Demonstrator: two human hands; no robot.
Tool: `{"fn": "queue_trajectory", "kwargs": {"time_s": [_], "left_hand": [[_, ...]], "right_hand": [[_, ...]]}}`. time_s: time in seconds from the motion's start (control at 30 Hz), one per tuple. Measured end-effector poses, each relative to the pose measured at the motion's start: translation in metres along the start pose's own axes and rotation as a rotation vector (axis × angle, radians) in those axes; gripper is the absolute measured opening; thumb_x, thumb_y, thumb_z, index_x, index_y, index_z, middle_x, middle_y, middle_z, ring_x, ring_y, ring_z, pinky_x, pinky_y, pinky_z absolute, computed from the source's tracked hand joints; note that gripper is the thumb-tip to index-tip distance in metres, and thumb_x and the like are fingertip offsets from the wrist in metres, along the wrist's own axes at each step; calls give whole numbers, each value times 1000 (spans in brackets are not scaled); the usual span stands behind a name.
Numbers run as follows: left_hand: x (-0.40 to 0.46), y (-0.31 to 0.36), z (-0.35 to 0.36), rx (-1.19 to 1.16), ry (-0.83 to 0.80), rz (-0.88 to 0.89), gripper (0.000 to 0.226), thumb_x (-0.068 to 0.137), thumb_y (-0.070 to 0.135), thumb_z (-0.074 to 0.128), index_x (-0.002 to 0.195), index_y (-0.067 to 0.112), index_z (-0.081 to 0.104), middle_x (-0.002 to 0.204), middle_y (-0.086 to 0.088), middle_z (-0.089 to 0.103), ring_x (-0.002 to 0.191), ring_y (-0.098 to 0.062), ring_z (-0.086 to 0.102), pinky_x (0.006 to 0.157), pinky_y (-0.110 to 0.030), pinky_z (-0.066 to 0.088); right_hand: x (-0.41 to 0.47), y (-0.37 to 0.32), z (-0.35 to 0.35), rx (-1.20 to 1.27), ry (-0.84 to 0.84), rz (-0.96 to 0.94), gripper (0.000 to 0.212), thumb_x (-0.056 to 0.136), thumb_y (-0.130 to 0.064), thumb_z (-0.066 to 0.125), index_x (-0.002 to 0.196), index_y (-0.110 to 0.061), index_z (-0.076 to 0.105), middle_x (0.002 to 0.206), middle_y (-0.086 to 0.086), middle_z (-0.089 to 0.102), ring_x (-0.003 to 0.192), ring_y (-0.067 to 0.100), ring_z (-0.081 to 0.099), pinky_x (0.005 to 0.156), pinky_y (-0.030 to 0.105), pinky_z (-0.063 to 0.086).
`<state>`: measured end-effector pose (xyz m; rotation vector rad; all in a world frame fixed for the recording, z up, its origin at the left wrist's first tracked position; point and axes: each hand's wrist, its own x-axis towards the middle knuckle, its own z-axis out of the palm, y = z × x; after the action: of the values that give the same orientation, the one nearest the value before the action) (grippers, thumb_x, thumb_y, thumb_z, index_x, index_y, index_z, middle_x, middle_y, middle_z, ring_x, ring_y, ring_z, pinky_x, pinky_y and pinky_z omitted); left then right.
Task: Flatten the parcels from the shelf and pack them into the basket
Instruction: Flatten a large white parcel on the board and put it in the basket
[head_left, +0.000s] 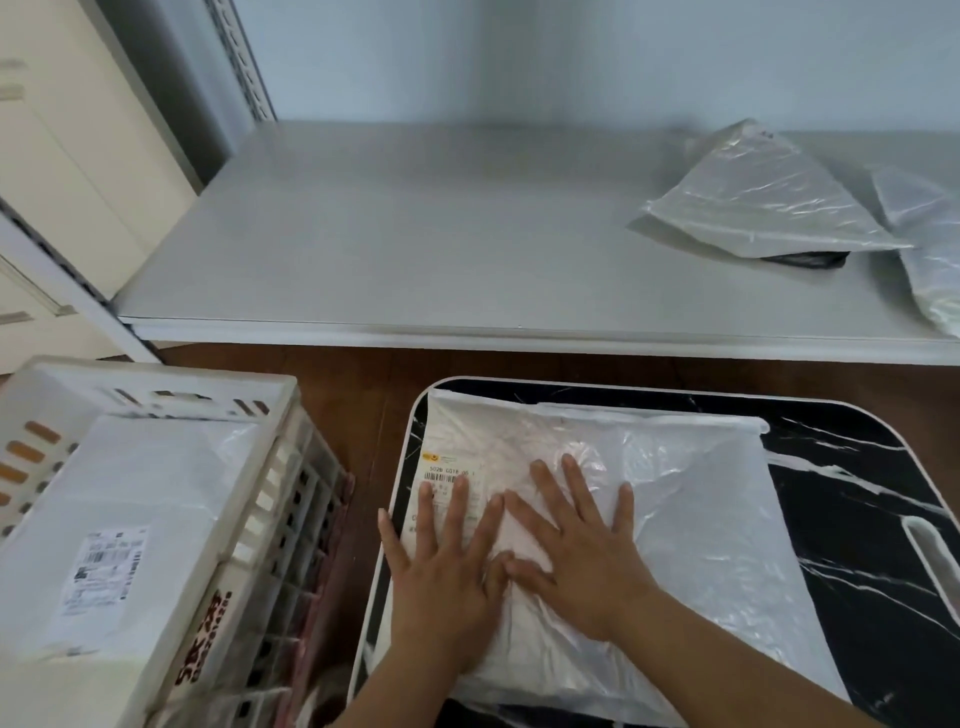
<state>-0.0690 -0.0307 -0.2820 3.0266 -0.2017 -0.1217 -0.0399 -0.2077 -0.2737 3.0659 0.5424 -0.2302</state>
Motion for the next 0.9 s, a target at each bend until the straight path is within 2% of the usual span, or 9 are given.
{"fn": "queue_trajectory", "kwargs": {"time_s": [0.13,0.2,0.27,0.33,0.4,0.47,0.6,0.7,0.9], "left_hand": [[6,-2,-2,-57,4,48,53,98,50,23,146,32,38,152,-11,37,142,-40,26,111,-62,12],[16,-2,-5,-86,8,74,50,99,44,23,138,26,48,138,-19,53,137,-41,36,111,-55,20],[29,0,-9,-120,43,74,48,98,41,26,137,23,47,130,-21,55,134,-39,38,110,-52,24],[40,1,-12,-134,72,78,55,100,43,16,147,21,36,145,-22,43,140,-39,30,110,-52,21],[45,0,-12,-106,64,82,60,100,47,5,153,25,23,157,-13,25,146,-36,17,111,-55,16],[47,-1,-7,-81,63,79,59,99,48,4,153,29,20,160,-6,19,147,-35,13,111,-58,12],[48,-1,-2,-52,57,71,56,99,47,16,152,31,22,159,-2,21,147,-33,13,111,-59,11],[50,0,0,-56,47,75,57,97,47,23,151,30,27,158,-3,24,147,-33,16,111,-59,13],[50,-2,-4,-29,-51,61,57,100,50,11,151,30,28,158,-3,25,146,-32,15,110,-60,13]], "right_hand": [[1,-3,-4,28,-51,5,64,92,-73,25,146,-39,37,156,2,33,142,32,29,99,65,17],[7,-2,-17,67,-29,-14,61,92,-74,23,139,-41,44,144,2,49,133,32,44,99,61,20],[18,1,-29,128,24,-15,60,91,-73,21,131,-39,48,127,0,55,120,30,53,102,51,26],[31,3,-37,146,31,22,69,90,-75,13,142,-37,39,143,8,43,134,35,38,109,52,20],[40,3,-31,90,6,22,81,81,-81,-6,151,-42,3,163,7,-8,148,32,-13,114,60,-5],[43,5,-22,85,-82,28,84,71,-83,-16,145,-43,-21,152,-1,-39,137,24,-41,109,65,-17],[43,7,-23,93,-145,32,79,76,-81,-7,146,-45,-21,150,-3,-43,134,22,-45,106,68,-19],[45,8,-20,106,-141,29,82,74,-82,-12,146,-46,-19,151,-3,-41,135,21,-44,105,68,-20],[43,11,-26,148,-192,0,81,71,-83,-12,143,-47,-24,148,-6,-46,133,18,-46,106,66,-20]]}}
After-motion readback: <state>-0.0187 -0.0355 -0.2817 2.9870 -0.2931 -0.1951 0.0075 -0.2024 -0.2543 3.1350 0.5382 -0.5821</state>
